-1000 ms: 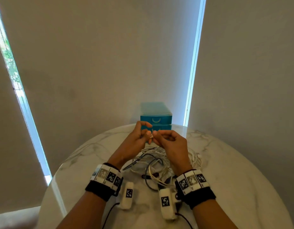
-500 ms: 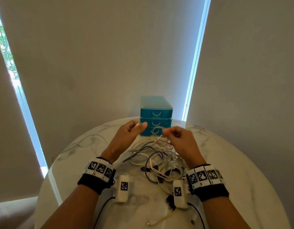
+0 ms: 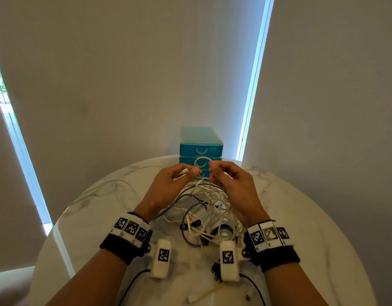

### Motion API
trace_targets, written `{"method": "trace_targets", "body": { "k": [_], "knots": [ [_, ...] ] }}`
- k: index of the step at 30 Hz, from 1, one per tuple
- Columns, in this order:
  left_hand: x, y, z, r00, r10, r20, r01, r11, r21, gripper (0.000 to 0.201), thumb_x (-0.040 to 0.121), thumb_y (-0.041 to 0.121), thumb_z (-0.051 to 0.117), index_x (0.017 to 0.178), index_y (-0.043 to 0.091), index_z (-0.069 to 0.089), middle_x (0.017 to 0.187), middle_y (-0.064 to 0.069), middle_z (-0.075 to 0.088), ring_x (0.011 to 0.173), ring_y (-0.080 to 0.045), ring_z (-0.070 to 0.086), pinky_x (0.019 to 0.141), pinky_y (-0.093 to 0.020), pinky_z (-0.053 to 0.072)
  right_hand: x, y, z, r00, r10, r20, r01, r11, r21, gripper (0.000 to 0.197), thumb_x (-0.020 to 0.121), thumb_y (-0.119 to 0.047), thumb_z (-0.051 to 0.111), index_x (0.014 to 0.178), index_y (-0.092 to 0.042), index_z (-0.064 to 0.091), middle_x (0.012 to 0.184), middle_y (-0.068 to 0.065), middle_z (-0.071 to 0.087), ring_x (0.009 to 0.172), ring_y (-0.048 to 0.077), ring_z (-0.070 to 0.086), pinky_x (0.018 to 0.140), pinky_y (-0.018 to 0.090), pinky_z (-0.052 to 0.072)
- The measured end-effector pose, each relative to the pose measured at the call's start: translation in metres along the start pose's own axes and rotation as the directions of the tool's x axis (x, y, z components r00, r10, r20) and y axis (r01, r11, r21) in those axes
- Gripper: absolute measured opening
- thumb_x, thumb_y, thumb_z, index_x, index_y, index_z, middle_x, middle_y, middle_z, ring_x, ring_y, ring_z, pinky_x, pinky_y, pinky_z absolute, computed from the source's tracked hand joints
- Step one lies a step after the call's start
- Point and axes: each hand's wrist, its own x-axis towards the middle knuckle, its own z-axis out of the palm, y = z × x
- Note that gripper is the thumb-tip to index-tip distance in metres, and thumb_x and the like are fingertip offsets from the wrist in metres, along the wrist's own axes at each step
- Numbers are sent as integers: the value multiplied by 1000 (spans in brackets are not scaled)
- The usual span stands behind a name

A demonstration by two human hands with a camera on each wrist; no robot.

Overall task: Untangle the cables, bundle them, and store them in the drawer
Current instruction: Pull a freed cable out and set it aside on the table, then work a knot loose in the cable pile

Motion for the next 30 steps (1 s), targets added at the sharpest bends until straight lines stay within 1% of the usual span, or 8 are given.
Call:
{"method": "trace_targets", "body": {
  "k": [5, 10, 14, 16, 20, 24, 27, 30],
  "knots": [
    [5, -1, -8, 938, 49, -344, -61, 998, -23, 22, 100, 46, 72, 99, 27, 82, 93, 7, 80, 89, -8, 72, 83, -32, 55, 3, 22, -16, 963, 243, 112, -155, 848, -507, 41, 80, -27, 95, 115, -28, 76, 105, -6, 81, 98, 12, 78, 98, 40, 61],
    [4, 0, -9, 882, 59, -468, -76, 997, -18, 23, 100, 51, 70, 104, 32, 83, 97, 12, 80, 91, -10, 71, 86, -37, 56, 1, 12, -15, 956, 262, 133, -159, 842, -515, 41, 83, -35, 92, 119, -30, 74, 111, -9, 77, 105, 11, 74, 99, 35, 59],
    [5, 1, -8, 890, 31, -456, -58, 997, -45, 24, 101, 52, 68, 107, 33, 81, 101, 14, 80, 96, -8, 71, 92, -39, 57, -4, 1, -2, 951, 285, 117, -214, 884, -416, 52, 98, -72, 55, 111, -29, 82, 103, -6, 81, 99, 9, 73, 92, 33, 60],
    [4, 3, -7, 898, 36, -439, -78, 994, -78, 22, 102, 49, 69, 107, 32, 81, 104, 13, 80, 100, -8, 72, 94, -36, 57, -4, 7, -1, 959, 249, 136, -146, 844, -516, 41, 103, -60, 58, 112, -27, 81, 99, -4, 80, 92, 8, 72, 88, 36, 61],
    [3, 7, -6, 900, 66, -432, -128, 985, -118, 19, 102, 42, 70, 109, 28, 82, 109, 13, 81, 108, -9, 73, 96, -31, 56, 4, 12, 1, 924, 293, 244, -69, 760, -647, 17, 97, -34, 78, 113, -30, 81, 96, -10, 76, 91, 7, 73, 82, 22, 57],
    [3, 6, -8, 907, 38, -419, -111, 982, -153, 21, 100, 38, 74, 118, 28, 74, 103, 19, 78, 97, -1, 73, 84, -21, 60, 28, -6, 9, 995, 77, 66, -14, 750, -661, 12, 97, -39, 77, 99, -29, 81, 88, -11, 80, 83, 3, 75, 82, 24, 60],
    [3, 6, -10, 934, -19, -356, -69, 970, -234, 35, 91, 30, 85, 119, 22, 67, 76, 11, 72, 68, -3, 66, 64, -16, 53, 49, -38, 16, 984, -153, -88, 83, 840, -536, 16, 99, -37, 75, 96, -23, 82, 78, -9, 79, 73, 2, 75, 70, 18, 58],
    [4, 6, -9, 987, 30, -160, -56, 985, -164, 22, 86, 26, 90, 103, 22, 76, 84, 7, 76, 75, -15, 69, 71, -27, 57, 68, -64, 23, 970, -153, -187, 86, 942, -325, 13, 101, -25, 73, 100, -16, 81, 83, -1, 81, 77, 13, 78, 72, 31, 63]
  ]
}}
